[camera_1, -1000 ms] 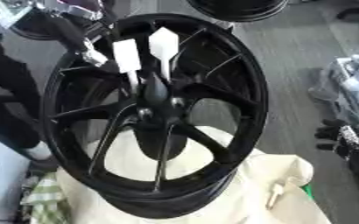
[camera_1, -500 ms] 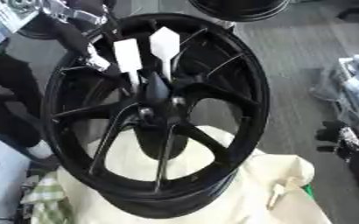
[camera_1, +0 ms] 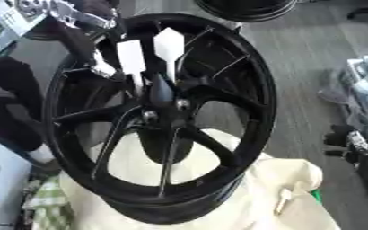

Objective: Pull the pin out of the wheel hub.

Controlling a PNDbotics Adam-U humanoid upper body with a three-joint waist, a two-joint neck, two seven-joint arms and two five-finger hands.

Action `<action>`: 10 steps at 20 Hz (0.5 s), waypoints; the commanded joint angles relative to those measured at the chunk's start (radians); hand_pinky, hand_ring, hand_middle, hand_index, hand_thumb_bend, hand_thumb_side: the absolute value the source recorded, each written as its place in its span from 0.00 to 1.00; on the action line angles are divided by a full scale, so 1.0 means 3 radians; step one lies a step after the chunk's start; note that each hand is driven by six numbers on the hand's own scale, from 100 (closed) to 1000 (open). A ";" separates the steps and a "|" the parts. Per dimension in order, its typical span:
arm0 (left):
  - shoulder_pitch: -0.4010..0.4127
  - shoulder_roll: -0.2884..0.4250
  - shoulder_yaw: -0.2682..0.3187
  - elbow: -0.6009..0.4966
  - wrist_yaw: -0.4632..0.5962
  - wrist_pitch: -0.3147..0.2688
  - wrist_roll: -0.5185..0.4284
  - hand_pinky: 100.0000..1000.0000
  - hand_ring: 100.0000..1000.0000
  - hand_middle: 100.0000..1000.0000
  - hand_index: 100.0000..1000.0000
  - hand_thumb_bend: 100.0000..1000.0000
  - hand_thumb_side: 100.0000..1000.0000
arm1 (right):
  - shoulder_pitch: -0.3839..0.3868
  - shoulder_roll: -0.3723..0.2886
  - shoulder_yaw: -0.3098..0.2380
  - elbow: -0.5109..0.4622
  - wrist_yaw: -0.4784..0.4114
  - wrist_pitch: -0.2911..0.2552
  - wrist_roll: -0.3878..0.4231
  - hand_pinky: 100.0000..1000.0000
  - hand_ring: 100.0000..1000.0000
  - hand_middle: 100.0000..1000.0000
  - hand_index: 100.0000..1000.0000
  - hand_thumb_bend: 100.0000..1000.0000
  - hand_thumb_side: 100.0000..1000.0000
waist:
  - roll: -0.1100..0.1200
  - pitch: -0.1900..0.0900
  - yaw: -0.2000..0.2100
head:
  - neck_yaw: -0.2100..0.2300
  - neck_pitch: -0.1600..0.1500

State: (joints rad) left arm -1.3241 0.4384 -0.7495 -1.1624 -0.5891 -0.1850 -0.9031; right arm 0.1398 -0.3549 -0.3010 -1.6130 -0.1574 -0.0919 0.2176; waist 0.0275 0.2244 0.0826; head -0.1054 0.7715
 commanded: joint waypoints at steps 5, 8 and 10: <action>-0.0070 0.0018 0.0028 -0.0074 0.0021 0.0143 -0.0013 0.86 0.74 0.58 0.70 0.22 0.57 | -0.0020 -0.0040 -0.0014 -0.0022 0.0025 0.0007 0.0010 0.63 0.72 0.62 0.77 0.00 0.83 | -0.0007 -0.0043 -0.0002 | 0.0015 -0.0005; -0.0071 0.0015 0.0002 -0.0099 0.0046 0.0153 -0.0013 0.87 0.74 0.60 0.71 0.24 0.77 | -0.0020 -0.0040 -0.0013 -0.0020 0.0034 0.0007 0.0011 0.63 0.72 0.62 0.77 0.00 0.83 | -0.0005 -0.0042 -0.0001 | 0.0020 -0.0005; -0.0076 0.0008 -0.0011 -0.0104 0.0045 0.0150 -0.0013 0.87 0.74 0.59 0.71 0.25 0.82 | -0.0022 -0.0039 -0.0012 -0.0018 0.0038 0.0009 0.0013 0.63 0.72 0.62 0.77 0.00 0.83 | -0.0004 -0.0041 -0.0002 | 0.0022 -0.0005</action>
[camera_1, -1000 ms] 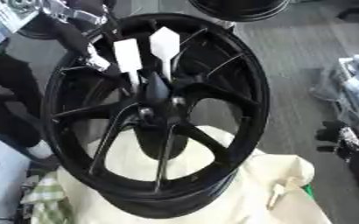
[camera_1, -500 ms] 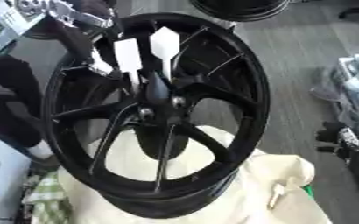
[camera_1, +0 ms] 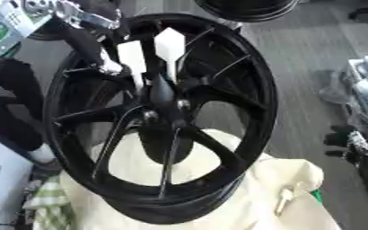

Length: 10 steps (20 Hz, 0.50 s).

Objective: Pull the pin out of the wheel hub.

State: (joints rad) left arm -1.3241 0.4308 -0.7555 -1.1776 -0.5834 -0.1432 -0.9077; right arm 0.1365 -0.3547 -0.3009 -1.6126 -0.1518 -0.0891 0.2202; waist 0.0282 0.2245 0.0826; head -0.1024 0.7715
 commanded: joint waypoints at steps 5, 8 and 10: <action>-0.0091 -0.0005 0.0017 -0.0021 -0.0068 0.0040 0.0002 0.85 0.72 0.55 0.63 0.19 0.71 | -0.0011 -0.0036 -0.0011 -0.0016 0.0026 0.0002 0.0006 0.63 0.72 0.62 0.77 0.00 0.84 | -0.0006 -0.0039 -0.0007 | 0.0018 -0.0009; -0.0099 -0.0027 0.0025 -0.0012 -0.0107 0.0056 0.0002 0.84 0.71 0.54 0.60 0.15 0.61 | -0.0011 -0.0034 -0.0010 -0.0012 0.0033 0.0004 0.0007 0.63 0.72 0.62 0.77 0.00 0.84 | -0.0005 -0.0038 -0.0008 | 0.0019 -0.0009; -0.0103 -0.0036 0.0033 -0.0014 -0.0123 0.0074 0.0002 0.84 0.71 0.53 0.57 0.14 0.56 | -0.0013 -0.0033 -0.0007 -0.0010 0.0036 0.0005 0.0010 0.63 0.72 0.62 0.77 0.00 0.84 | -0.0004 -0.0038 -0.0007 | 0.0018 -0.0012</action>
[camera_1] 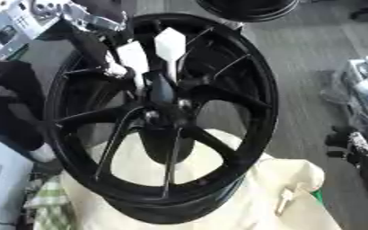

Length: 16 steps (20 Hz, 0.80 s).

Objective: Pull the pin out of the wheel hub.

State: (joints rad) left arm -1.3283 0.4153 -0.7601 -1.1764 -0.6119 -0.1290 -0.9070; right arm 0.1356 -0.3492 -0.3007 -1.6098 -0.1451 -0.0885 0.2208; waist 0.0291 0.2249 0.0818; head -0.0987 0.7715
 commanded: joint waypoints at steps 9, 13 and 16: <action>-0.0088 0.0013 0.0046 -0.0039 -0.0038 0.0081 0.0000 0.83 0.68 0.50 0.53 0.15 0.32 | -0.0008 -0.0046 -0.0009 -0.0015 0.0025 0.0002 0.0007 0.63 0.72 0.62 0.77 0.00 0.84 | -0.0009 -0.0035 -0.0002 | 0.0012 -0.0010; -0.0098 0.0030 0.0086 -0.0089 -0.0017 0.0115 0.0000 0.82 0.66 0.48 0.50 0.06 0.29 | -0.0007 -0.0047 -0.0008 -0.0013 0.0038 0.0008 0.0007 0.63 0.72 0.62 0.77 0.00 0.84 | -0.0010 -0.0037 0.0006 | 0.0015 -0.0008; -0.0104 0.0039 0.0105 -0.0117 -0.0005 0.0149 0.0000 0.82 0.65 0.47 0.48 0.03 0.28 | -0.0006 -0.0048 -0.0007 -0.0015 0.0039 0.0007 0.0007 0.63 0.72 0.62 0.77 0.00 0.84 | -0.0011 -0.0039 0.0005 | 0.0014 -0.0008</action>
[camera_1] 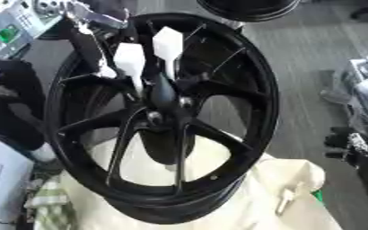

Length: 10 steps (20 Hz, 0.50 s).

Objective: Pull the pin out of the wheel hub.

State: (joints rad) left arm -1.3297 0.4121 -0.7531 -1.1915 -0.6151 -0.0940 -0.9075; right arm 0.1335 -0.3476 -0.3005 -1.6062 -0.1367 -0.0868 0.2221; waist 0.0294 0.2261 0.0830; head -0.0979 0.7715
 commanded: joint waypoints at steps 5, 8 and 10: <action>-0.0135 0.0064 0.0152 -0.0114 0.0025 0.0069 0.0019 0.81 0.63 0.44 0.39 0.01 0.26 | 0.0010 -0.0052 -0.0011 -0.0025 0.0015 0.0000 -0.0001 0.63 0.72 0.62 0.77 0.00 0.84 | -0.0012 -0.0048 0.0002 | 0.0016 -0.0005; -0.0154 0.0092 0.0190 -0.0141 0.0033 0.0069 0.0051 0.81 0.62 0.43 0.39 0.03 0.27 | 0.0013 -0.0058 -0.0012 -0.0028 0.0008 -0.0003 -0.0001 0.63 0.72 0.62 0.77 0.00 0.84 | -0.0013 -0.0053 0.0005 | 0.0019 -0.0005; -0.0161 0.0126 0.0227 -0.0170 0.0055 0.0069 0.0076 0.81 0.62 0.43 0.38 0.01 0.26 | 0.0017 -0.0061 -0.0015 -0.0033 0.0002 -0.0007 0.0000 0.63 0.72 0.62 0.77 0.00 0.83 | -0.0014 -0.0056 0.0006 | 0.0017 -0.0005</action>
State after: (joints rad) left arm -1.3471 0.4179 -0.7112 -1.2268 -0.6029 -0.0744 -0.8938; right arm 0.1388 -0.3476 -0.3005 -1.6062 -0.1360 -0.0868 0.2219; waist 0.0290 0.2259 0.0839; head -0.0949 0.7715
